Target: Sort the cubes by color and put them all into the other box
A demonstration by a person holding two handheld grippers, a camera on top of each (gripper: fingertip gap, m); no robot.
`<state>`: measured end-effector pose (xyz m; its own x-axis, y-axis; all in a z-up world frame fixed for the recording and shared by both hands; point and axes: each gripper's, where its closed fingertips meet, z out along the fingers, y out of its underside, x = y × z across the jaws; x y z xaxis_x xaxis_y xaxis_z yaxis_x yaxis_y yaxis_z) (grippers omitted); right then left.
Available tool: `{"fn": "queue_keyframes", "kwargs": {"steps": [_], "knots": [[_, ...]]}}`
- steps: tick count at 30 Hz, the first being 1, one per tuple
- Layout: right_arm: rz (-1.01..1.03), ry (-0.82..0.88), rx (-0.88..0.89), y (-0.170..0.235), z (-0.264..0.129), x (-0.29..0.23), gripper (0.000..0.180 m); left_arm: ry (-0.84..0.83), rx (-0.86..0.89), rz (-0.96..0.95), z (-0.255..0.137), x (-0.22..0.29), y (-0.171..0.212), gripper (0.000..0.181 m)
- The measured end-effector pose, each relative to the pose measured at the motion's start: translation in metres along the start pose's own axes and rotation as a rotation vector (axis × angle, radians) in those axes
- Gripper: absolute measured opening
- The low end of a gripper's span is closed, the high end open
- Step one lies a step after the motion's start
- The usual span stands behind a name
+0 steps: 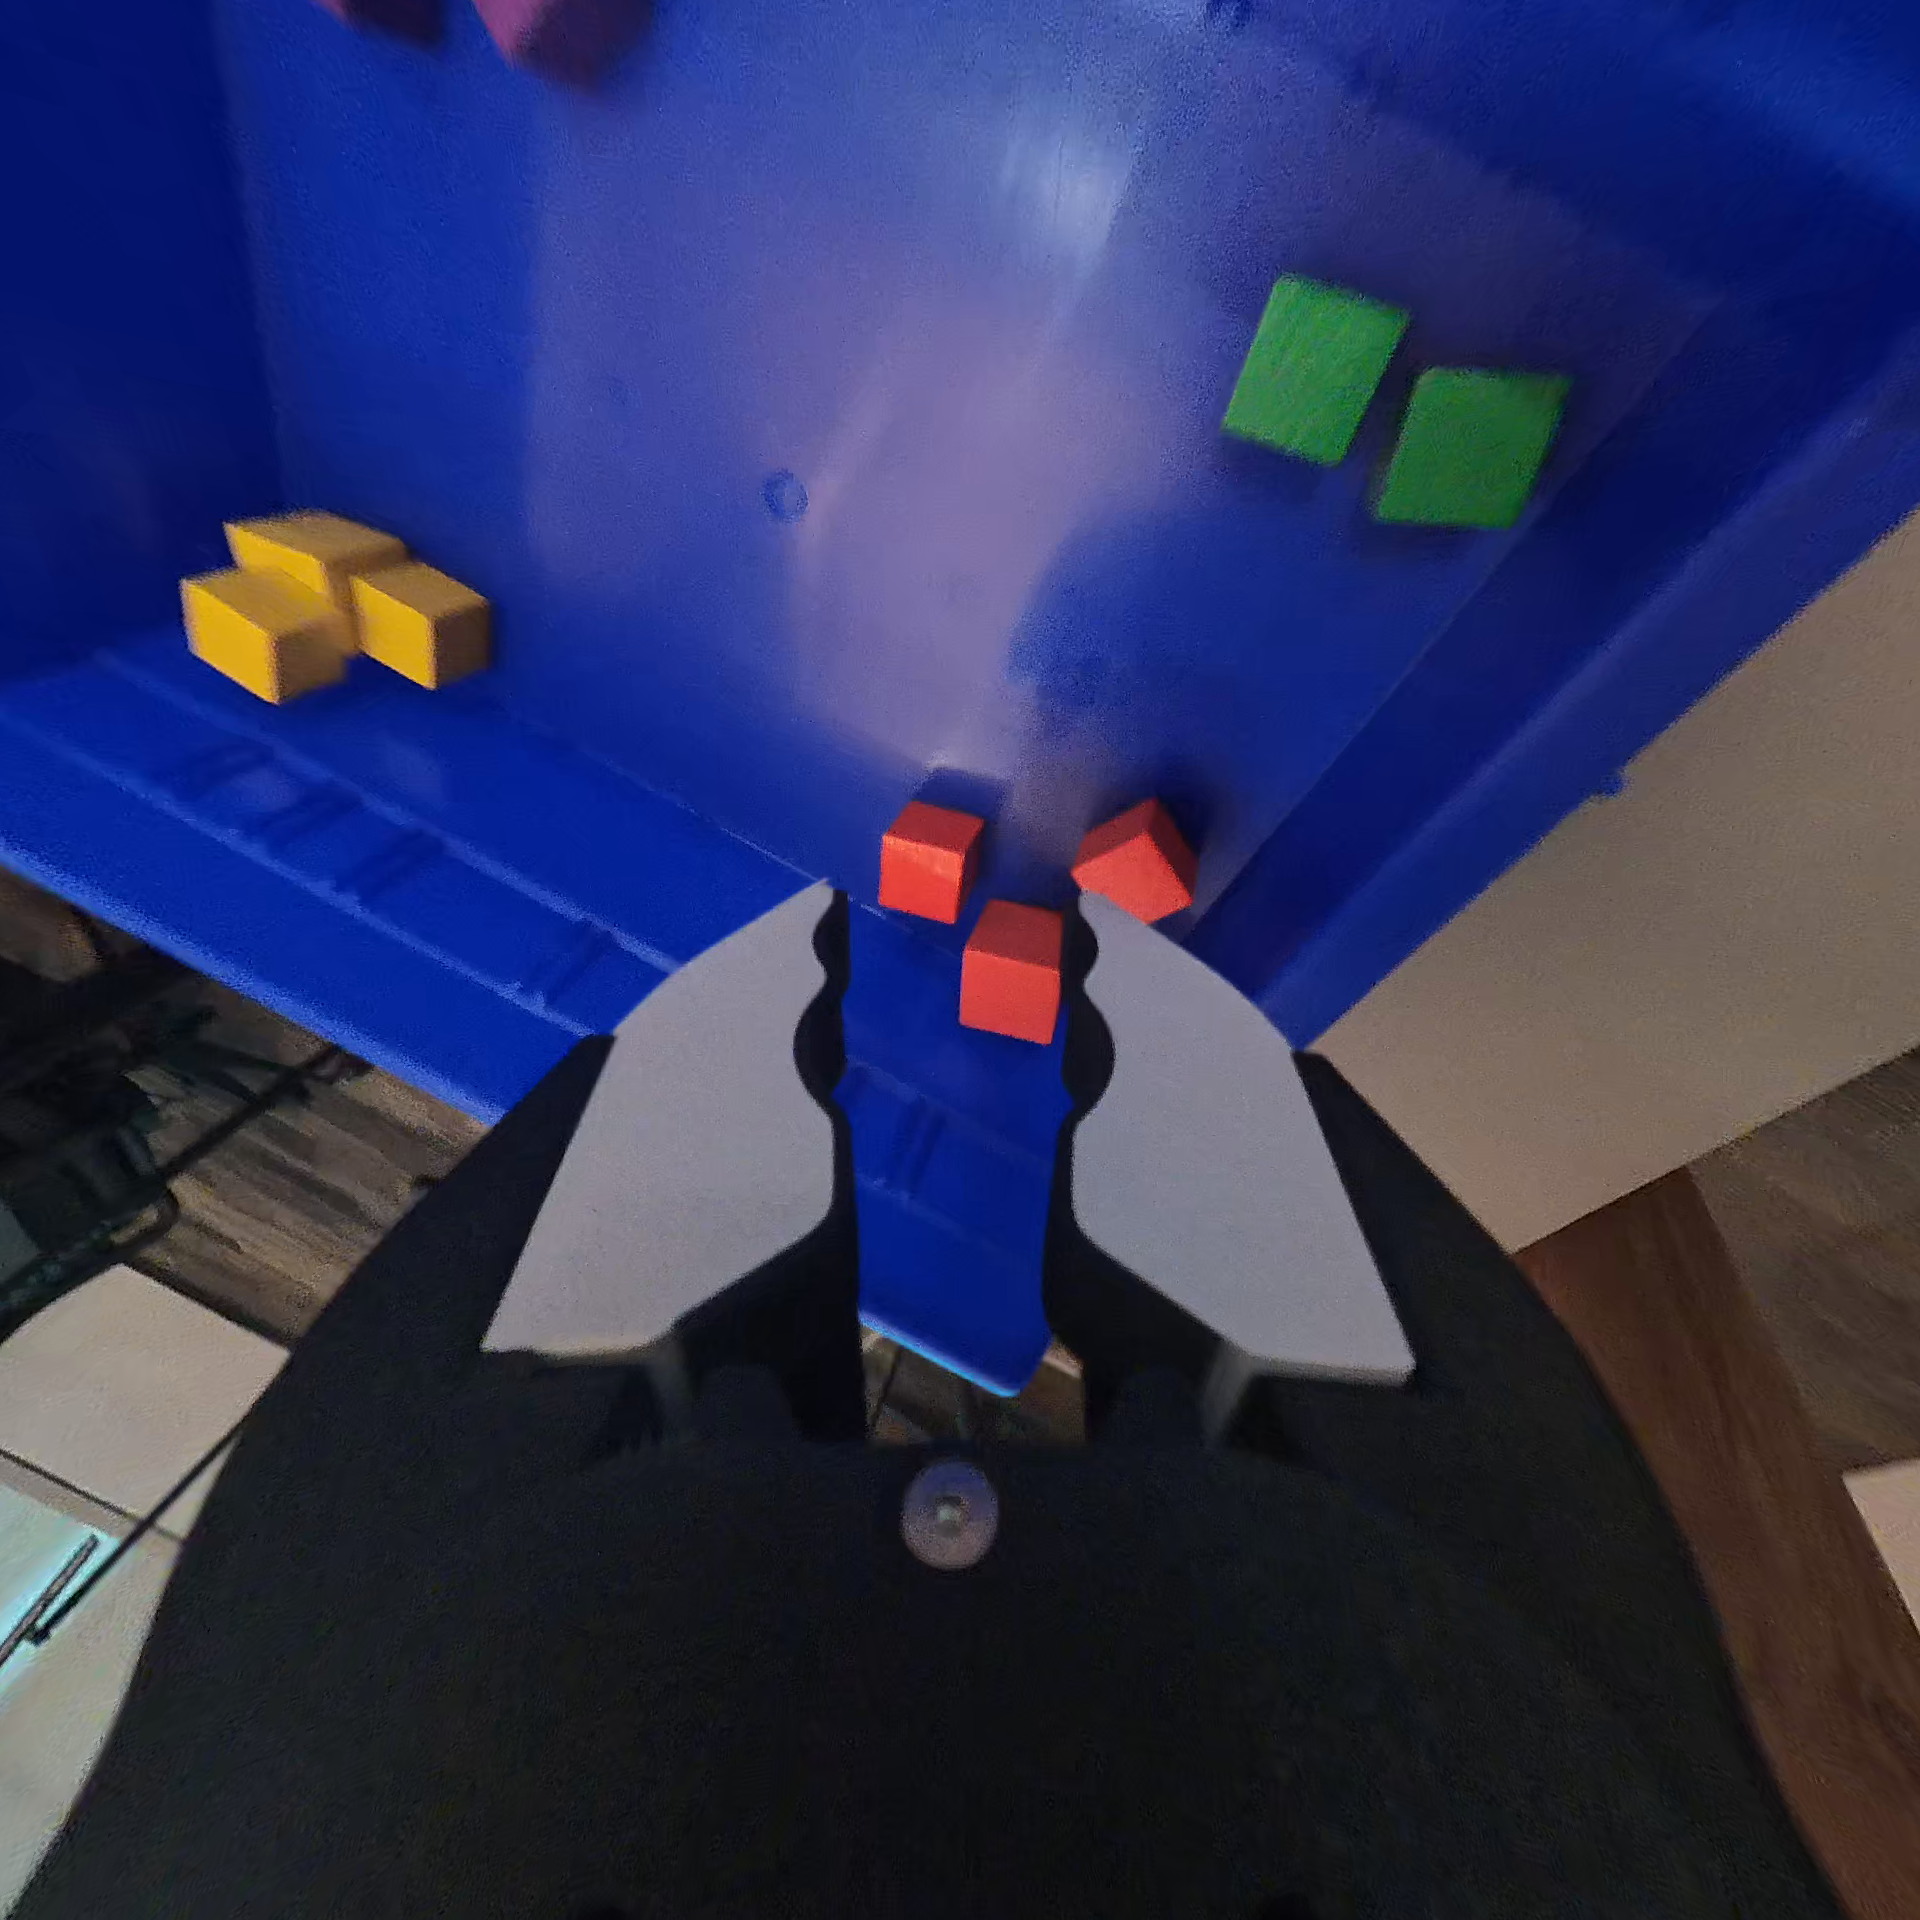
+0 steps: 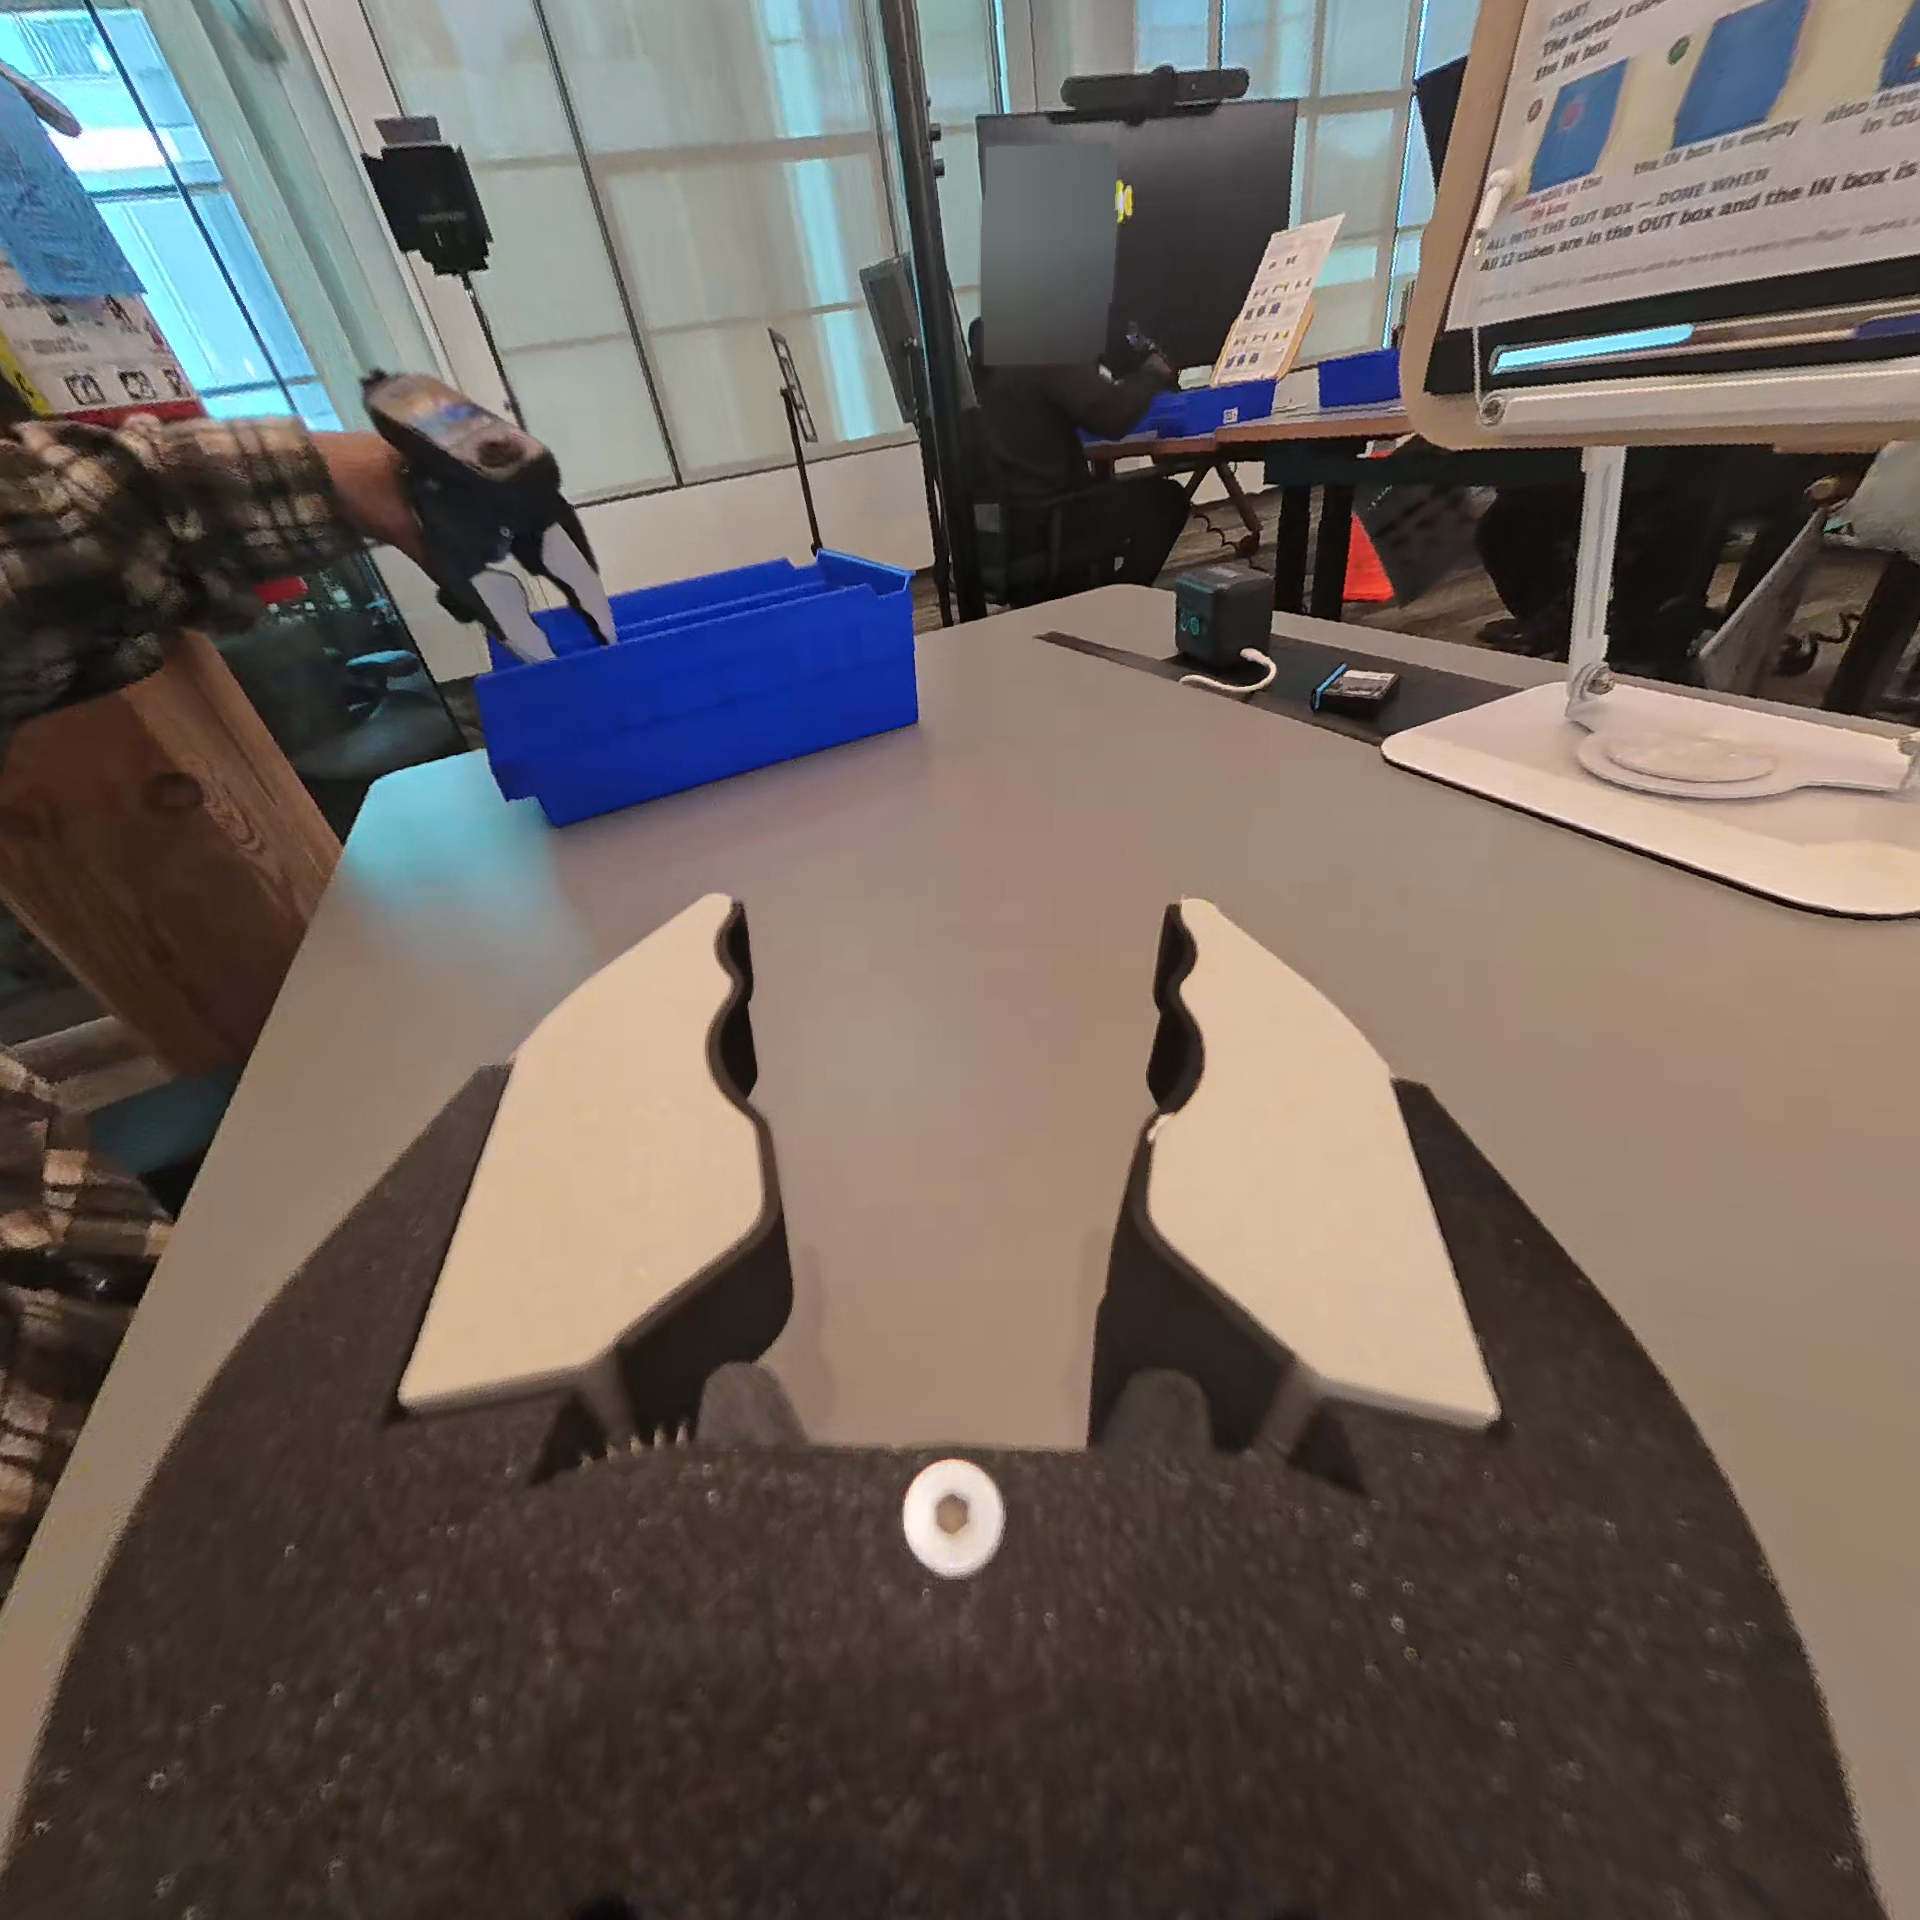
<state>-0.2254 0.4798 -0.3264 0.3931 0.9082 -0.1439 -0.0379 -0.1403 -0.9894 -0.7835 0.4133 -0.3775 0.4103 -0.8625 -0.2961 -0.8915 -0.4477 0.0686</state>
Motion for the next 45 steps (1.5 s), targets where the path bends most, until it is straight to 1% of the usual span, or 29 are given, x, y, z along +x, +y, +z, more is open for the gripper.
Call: {"fn": "queue_keyframes", "kwargs": {"steps": [4, 8, 13, 15, 16, 17, 19, 20, 22, 24, 25, 27, 29, 30, 32, 35, 36, 38, 41, 45], "knots": [[0.017, -0.002, 0.001, 0.002, -0.002, 0.003, 0.075, 0.026, -0.104, 0.000, 0.023, -0.004, 0.017, 0.035], [0.031, -0.016, 0.002, 0.002, -0.002, 0.002, 0.076, 0.037, -0.112, -0.032, 0.038, -0.009, 0.018, 0.033], [0.010, -0.016, -0.011, 0.004, -0.001, 0.001, 0.077, 0.068, -0.182, -0.034, 0.051, -0.010, 0.027, 0.035], [0.015, -0.022, -0.012, 0.004, -0.001, 0.000, 0.077, 0.092, -0.175, -0.043, 0.055, -0.007, 0.025, 0.034], [0.021, -0.027, -0.013, 0.004, -0.001, 0.000, 0.077, 0.104, -0.178, -0.047, 0.058, -0.006, 0.024, 0.031], [0.025, -0.030, -0.013, 0.004, 0.000, 0.000, 0.077, 0.109, -0.183, -0.044, 0.060, -0.005, 0.024, 0.025], [0.027, -0.032, -0.019, 0.006, 0.000, 0.000, 0.077, 0.106, -0.191, -0.047, 0.059, -0.007, 0.024, 0.022], [0.027, -0.035, -0.022, 0.006, 0.000, 0.000, 0.075, 0.088, -0.170, -0.067, 0.056, -0.011, 0.021, 0.022], [0.034, -0.042, -0.027, 0.007, -0.001, -0.001, 0.073, 0.030, -0.046, -0.132, 0.039, -0.026, 0.005, 0.022], [0.069, -0.060, -0.020, 0.006, 0.000, -0.002, 0.071, -0.055, 0.169, -0.196, 0.005, -0.044, -0.028, 0.022], [0.109, -0.075, -0.003, 0.003, 0.001, -0.004, 0.071, -0.103, 0.315, -0.210, -0.019, -0.050, -0.054, 0.022], [0.233, -0.125, 0.045, -0.009, 0.007, -0.011, 0.070, -0.180, 0.649, -0.180, -0.079, -0.049, -0.118, 0.021], [0.406, -0.213, 0.094, -0.025, 0.016, -0.023, 0.068, -0.232, 0.962, -0.093, -0.138, -0.027, -0.186, 0.021], [0.494, -0.266, 0.110, -0.034, 0.022, -0.031, 0.067, -0.245, 1.090, -0.043, -0.162, -0.011, -0.218, 0.021], [0.670, -0.381, 0.105, -0.048, 0.036, -0.049, 0.067, -0.246, 1.277, 0.060, -0.193, 0.026, -0.279, 0.021], [0.862, -0.517, 0.032, -0.058, 0.049, -0.074, 0.060, -0.200, 1.433, 0.185, -0.208, 0.079, -0.355, 0.021], [0.896, -0.531, 0.014, -0.060, 0.051, -0.078, 0.057, -0.178, 1.460, 0.219, -0.208, 0.094, -0.376, 0.021], [0.924, -0.506, -0.014, -0.059, 0.051, -0.078, 0.054, -0.141, 1.498, 0.265, -0.206, 0.117, -0.408, 0.021], [0.923, -0.449, -0.045, -0.054, 0.045, -0.074, 0.053, -0.091, 1.535, 0.298, -0.203, 0.139, -0.435, 0.021], [0.920, -0.445, -0.077, -0.051, 0.038, -0.075, 0.049, -0.061, 1.536, 0.323, -0.198, 0.154, -0.452, 0.021]]}}
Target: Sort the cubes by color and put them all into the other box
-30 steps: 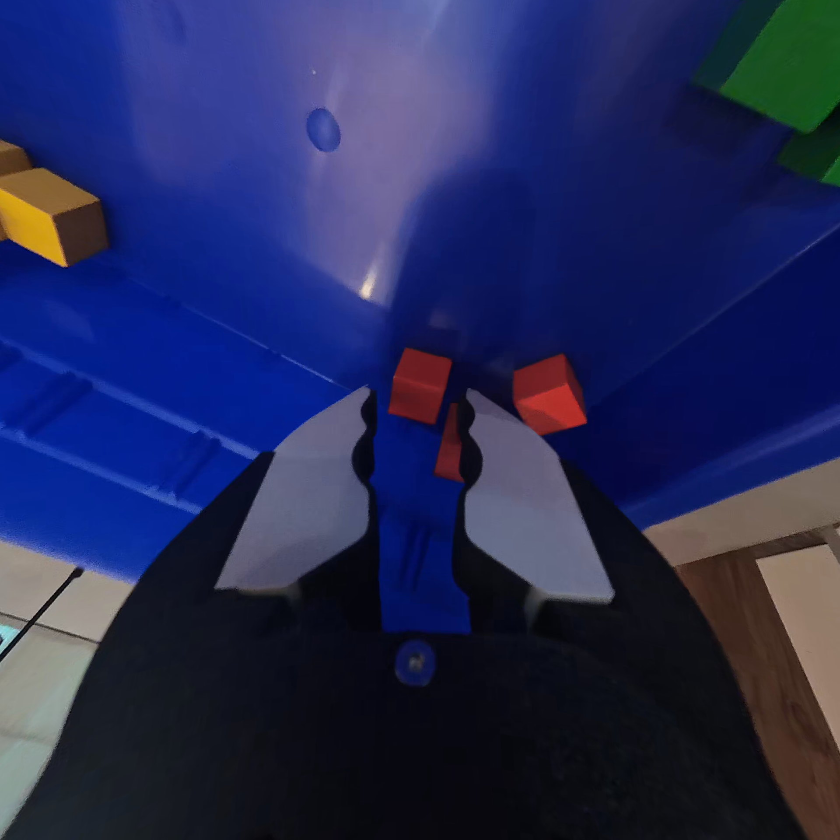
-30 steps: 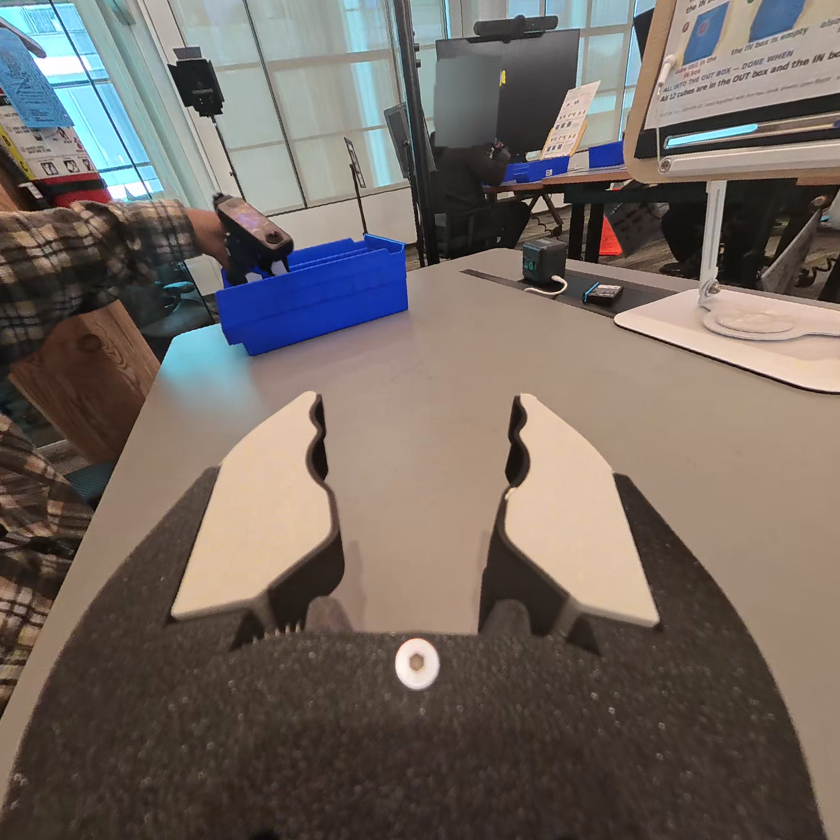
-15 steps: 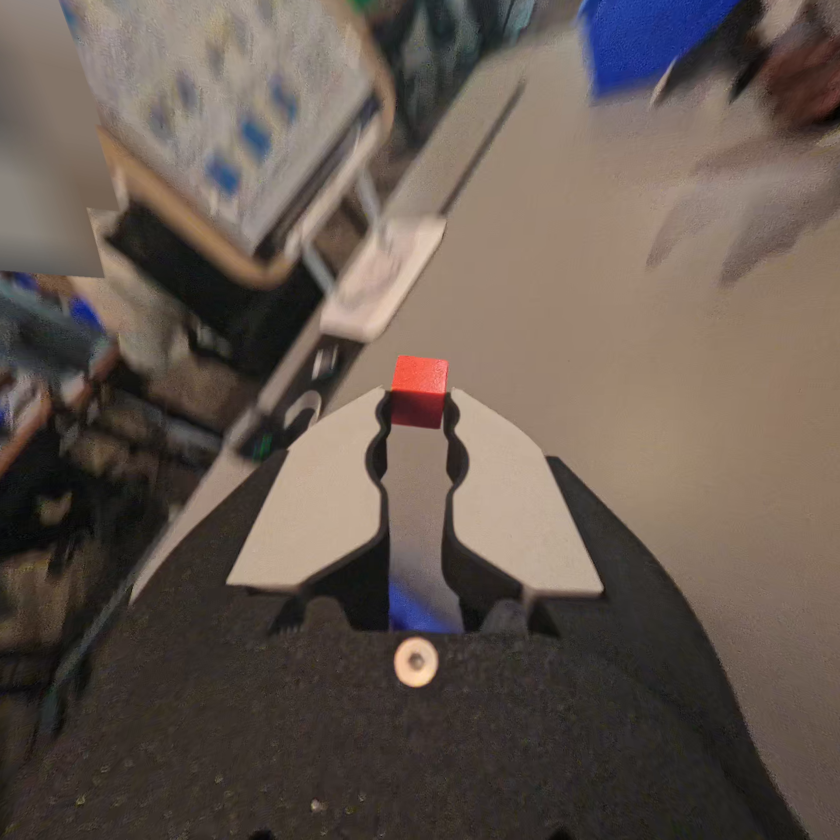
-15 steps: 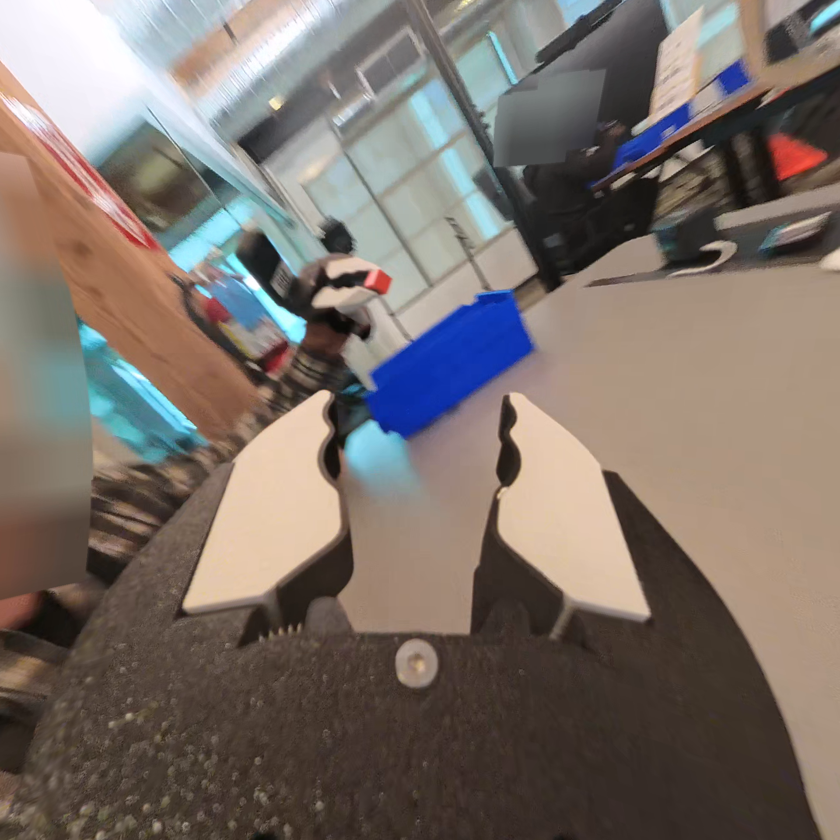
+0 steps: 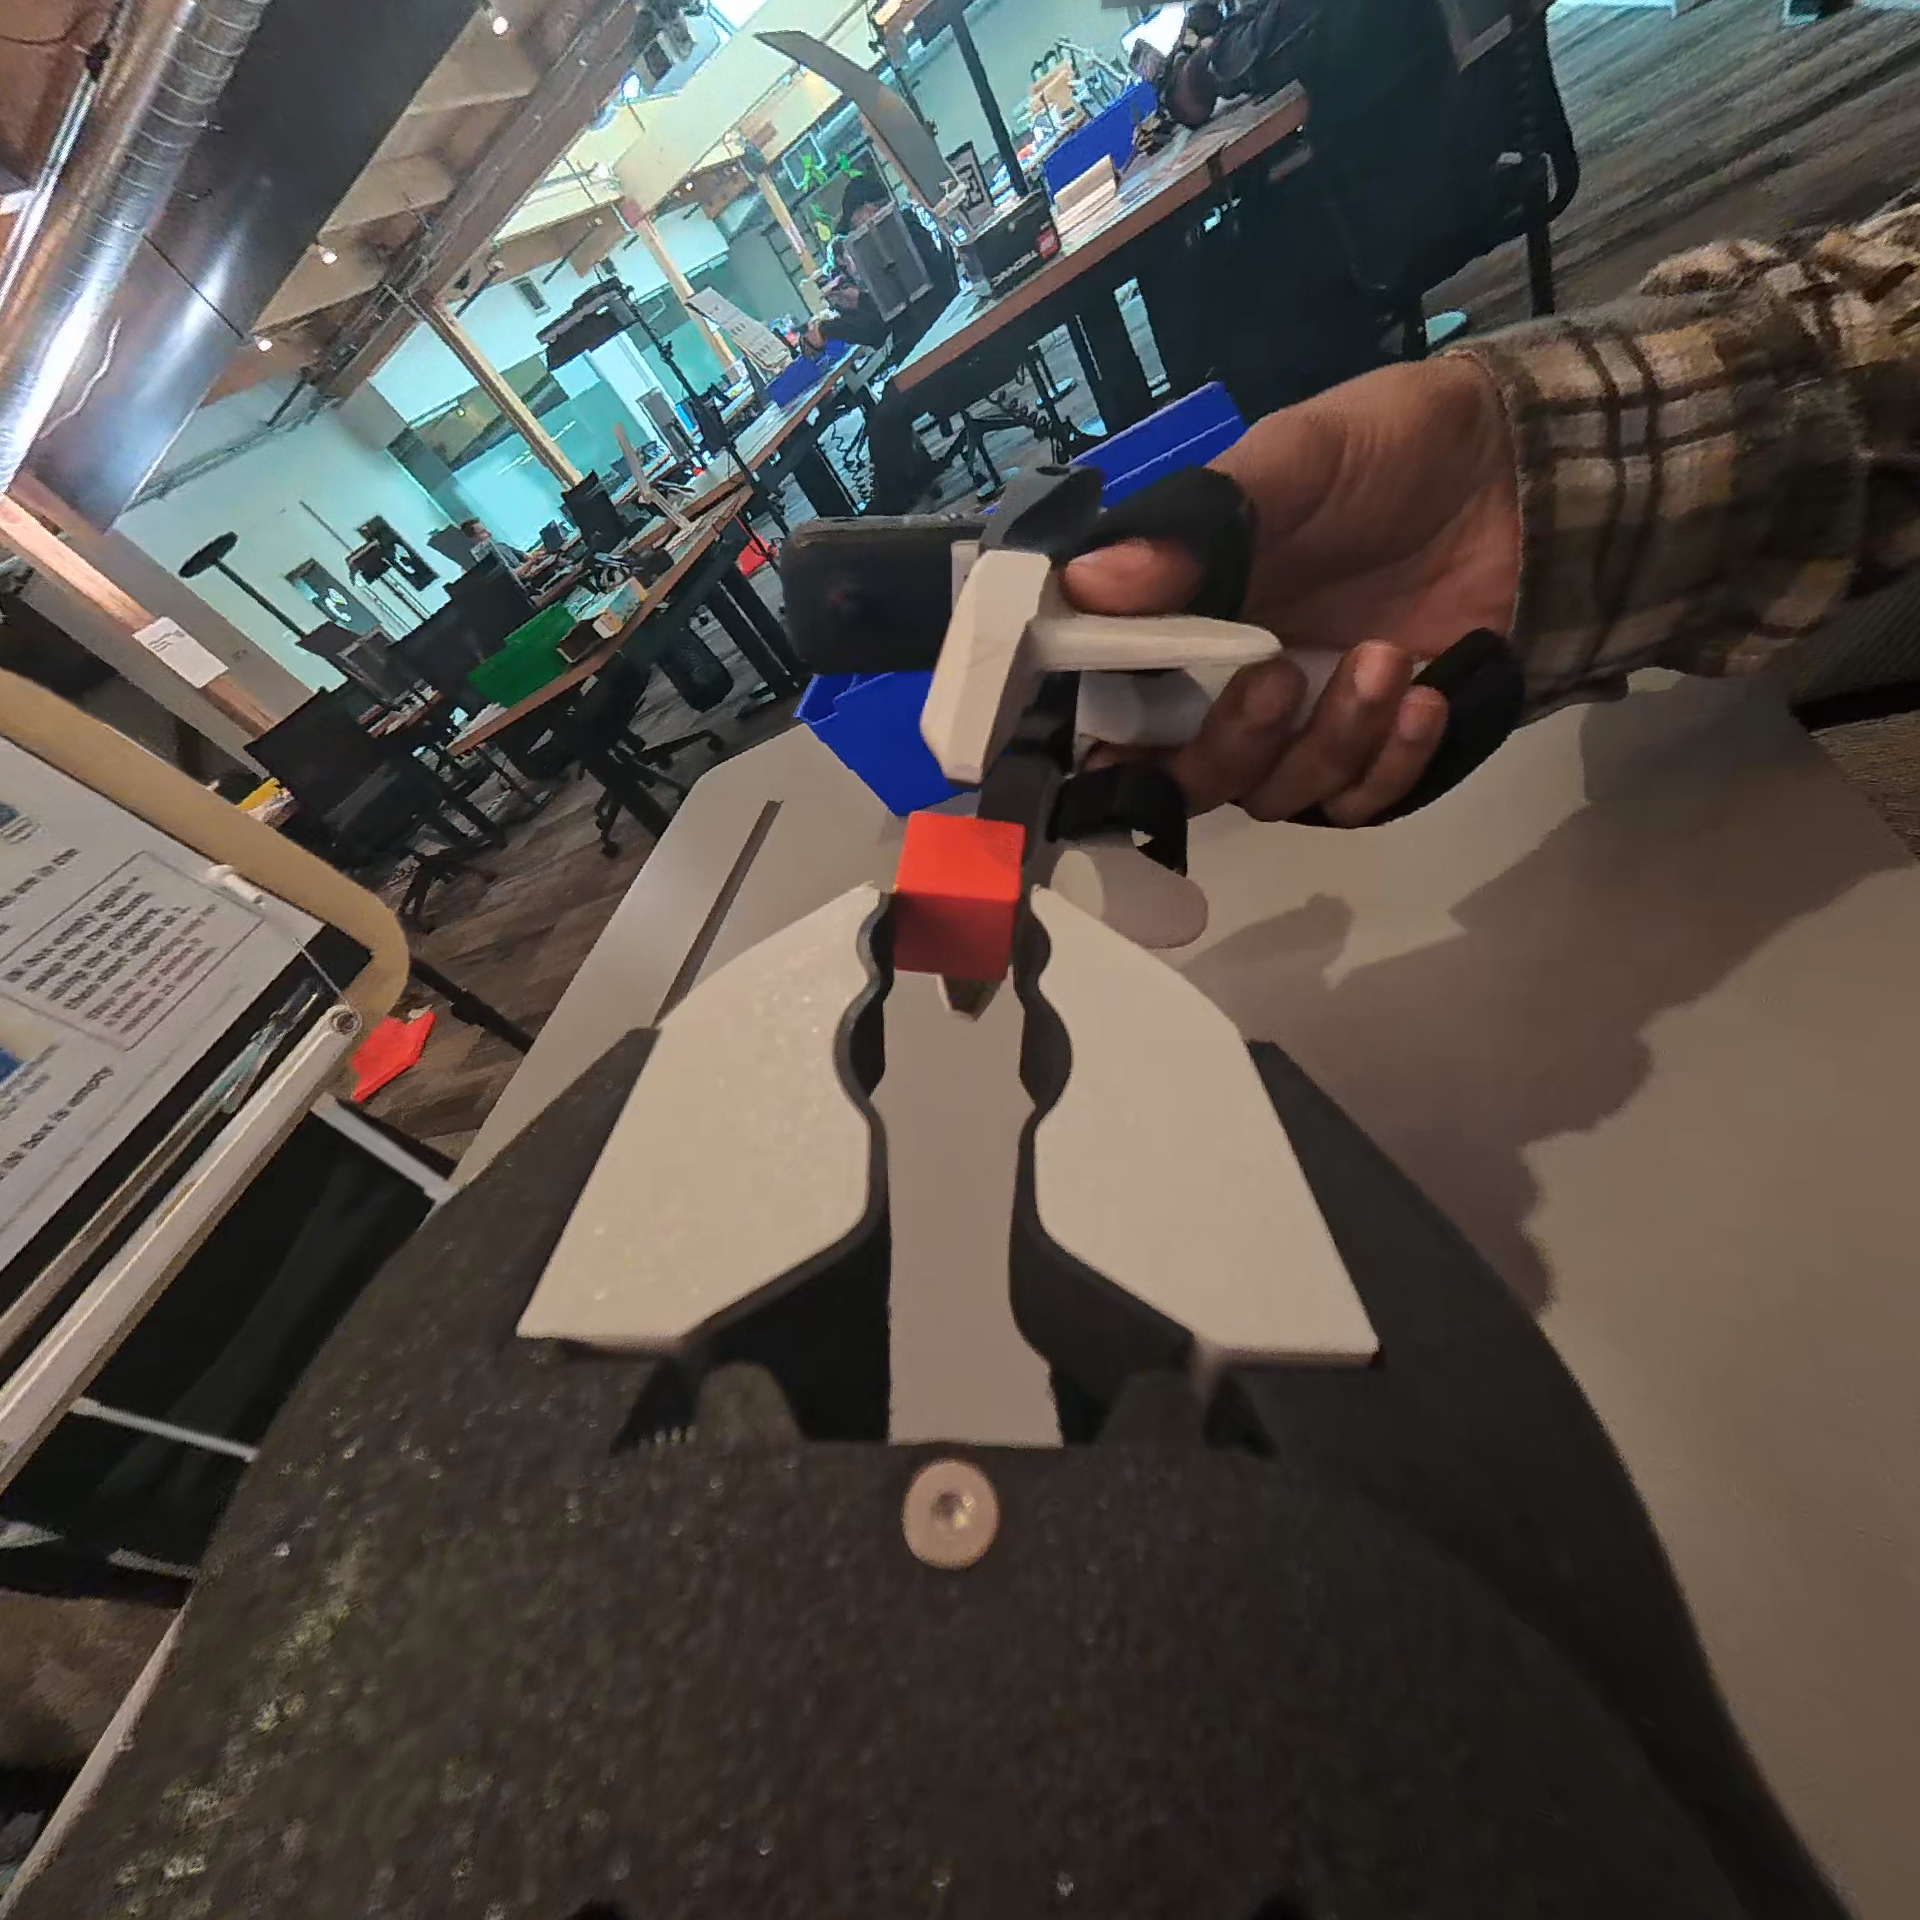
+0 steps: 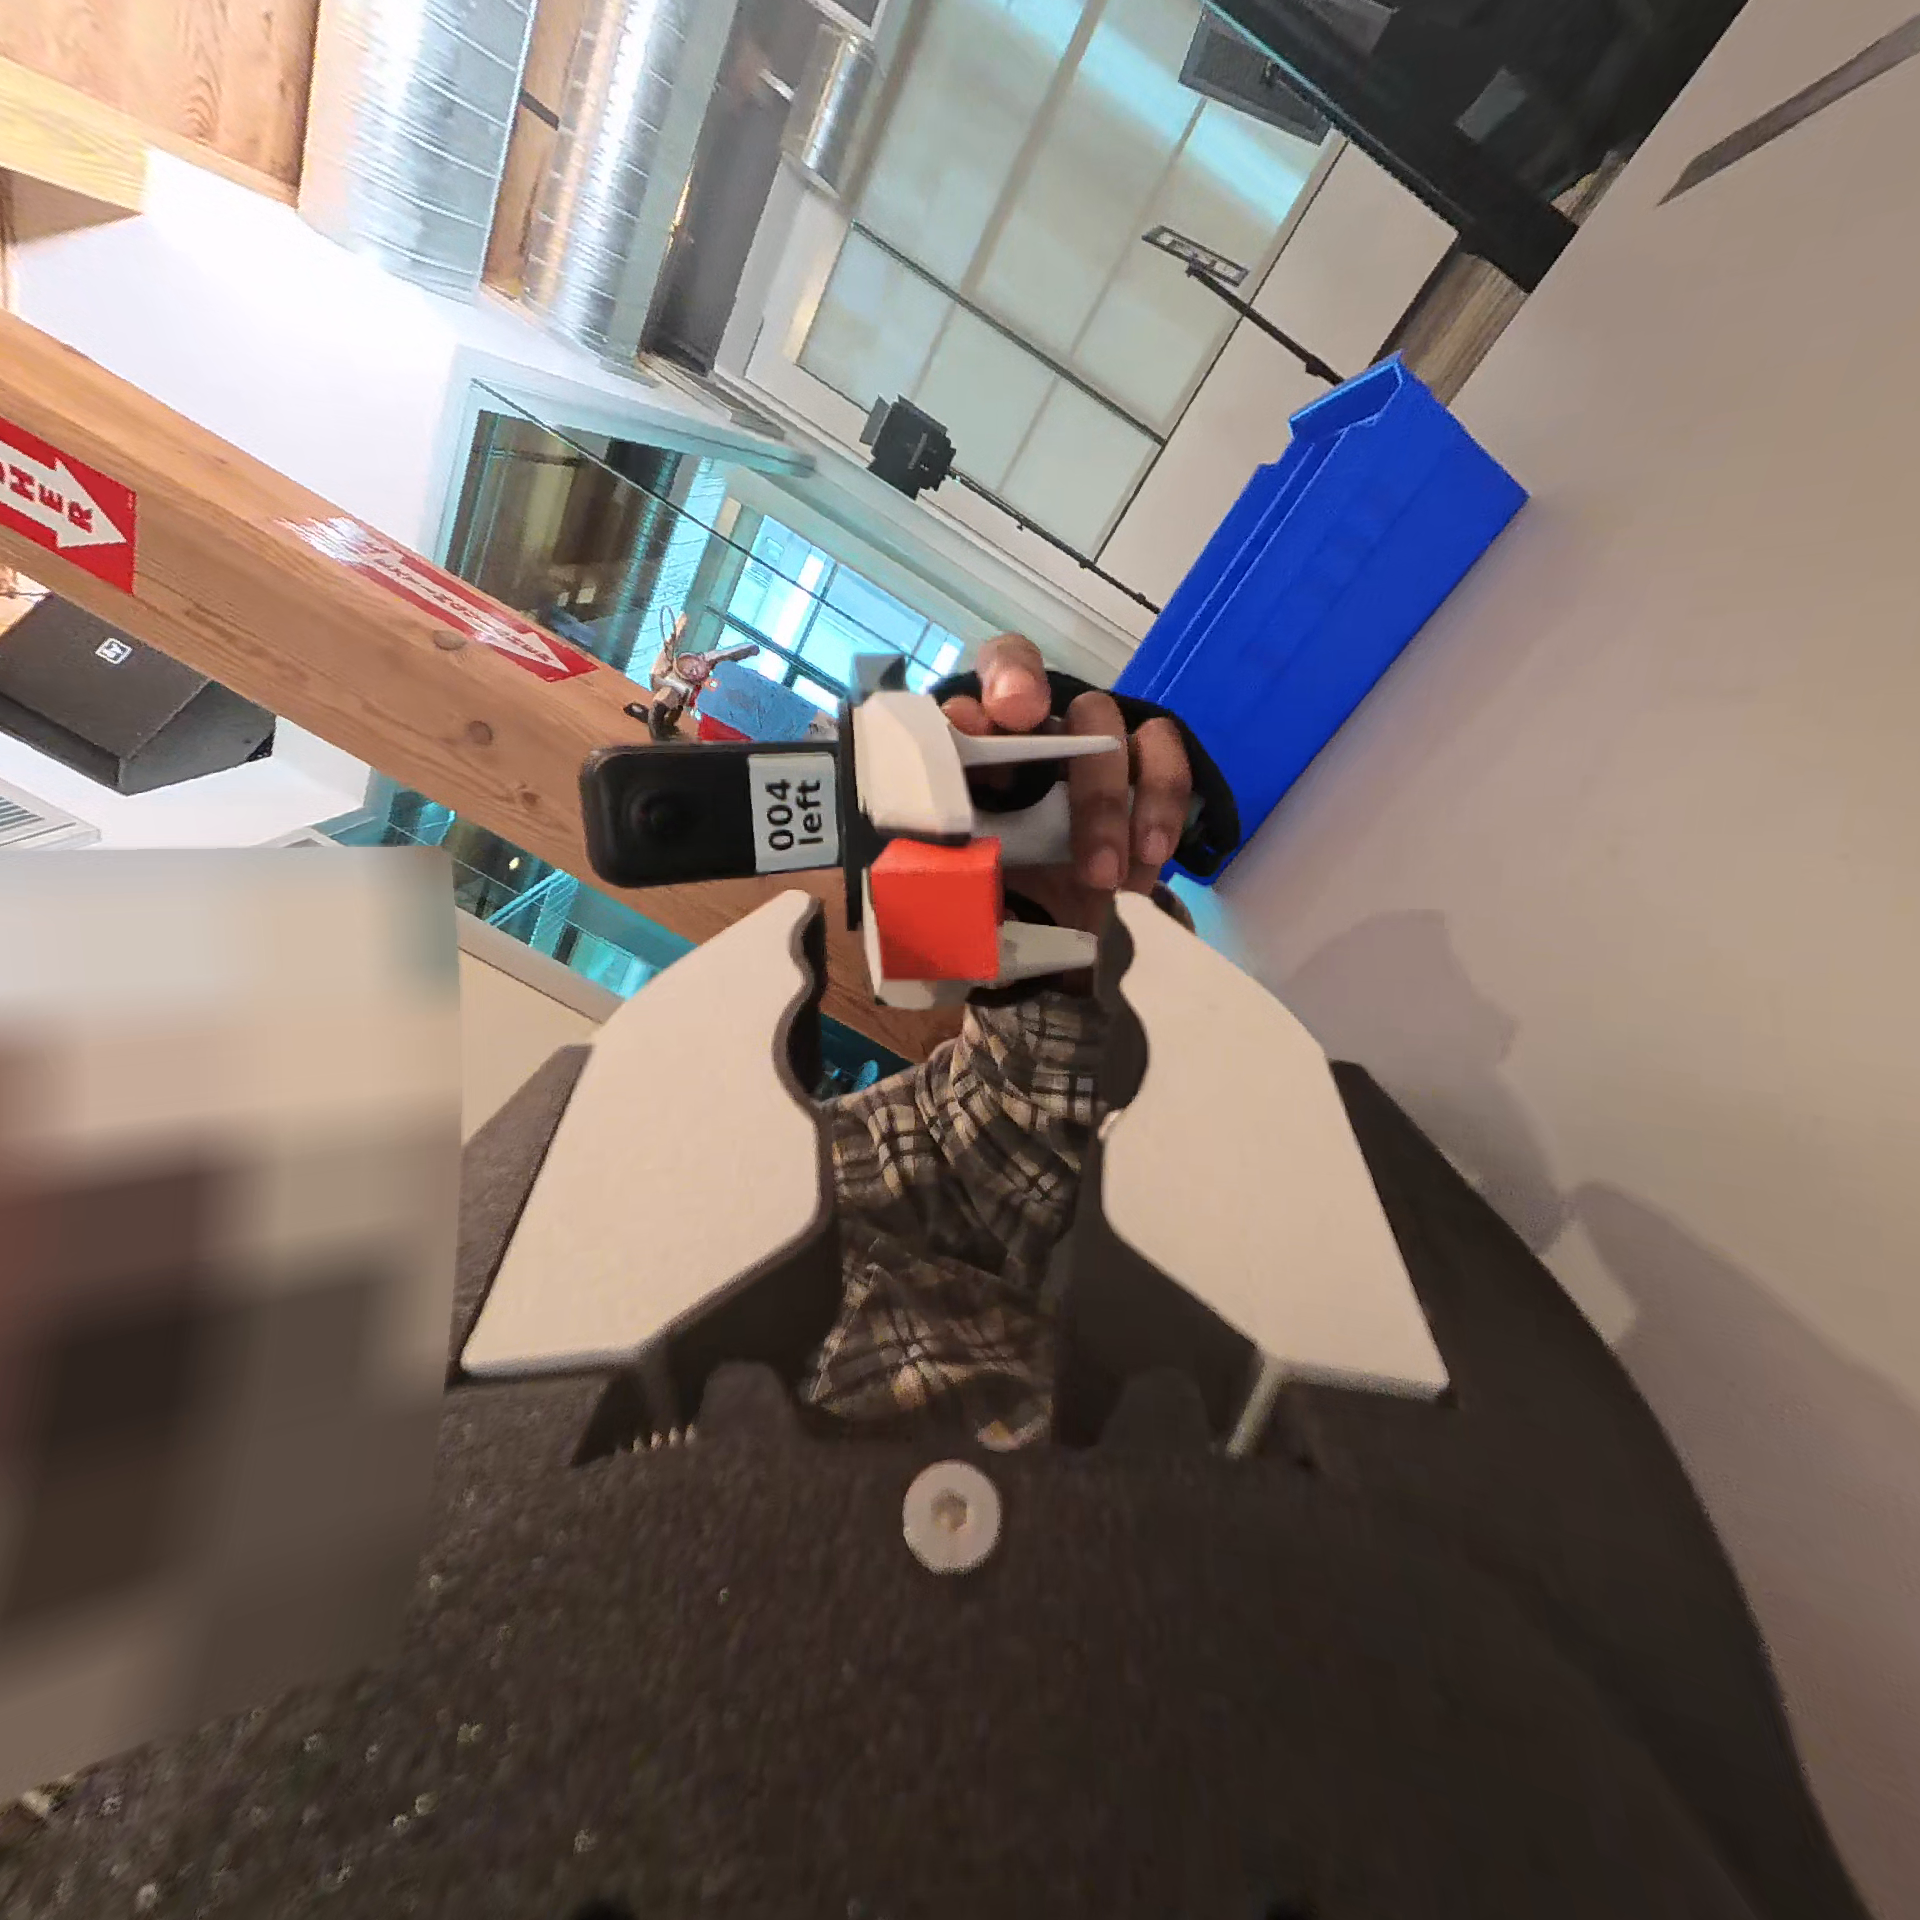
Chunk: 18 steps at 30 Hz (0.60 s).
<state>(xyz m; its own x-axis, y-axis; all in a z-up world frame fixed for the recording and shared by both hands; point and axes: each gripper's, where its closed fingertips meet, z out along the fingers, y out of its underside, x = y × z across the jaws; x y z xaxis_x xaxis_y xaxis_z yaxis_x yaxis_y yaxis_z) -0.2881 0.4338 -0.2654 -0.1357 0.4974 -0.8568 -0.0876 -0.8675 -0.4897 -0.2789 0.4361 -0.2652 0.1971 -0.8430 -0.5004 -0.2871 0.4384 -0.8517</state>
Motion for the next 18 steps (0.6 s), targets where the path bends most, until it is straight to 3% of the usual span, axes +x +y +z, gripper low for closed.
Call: {"fn": "queue_keyframes", "kwargs": {"steps": [2, 7, 10, 12, 15, 17, 18], "knots": [[0.000, -0.009, -0.024, 0.003, -0.002, -0.001, 0.022, -0.010, -0.015, 0.014, 0.006, 0.002, 0.002, 0.021], [-0.032, 0.028, -0.050, 0.003, -0.015, -0.003, 0.022, -0.019, 0.001, -0.058, 0.014, 0.007, 0.001, 0.022], [-0.102, 0.119, -0.036, -0.016, -0.056, -0.016, 0.022, -0.015, 0.016, -0.132, 0.015, 0.012, 0.004, 0.040], [-0.220, 0.347, -0.002, -0.043, -0.110, -0.016, 0.022, -0.001, 0.028, -0.161, 0.013, 0.019, 0.010, 0.042], [-0.407, 0.904, 0.031, -0.092, -0.235, -0.001, 0.022, 0.036, 0.006, -0.208, 0.017, 0.030, 0.027, 0.041], [-0.422, 1.237, -0.007, -0.108, -0.320, 0.010, 0.022, 0.071, -0.040, -0.218, 0.022, 0.038, 0.035, 0.042], [-0.374, 1.321, -0.044, -0.106, -0.349, 0.018, 0.022, 0.078, -0.057, -0.200, 0.024, 0.041, 0.036, 0.041]]}}
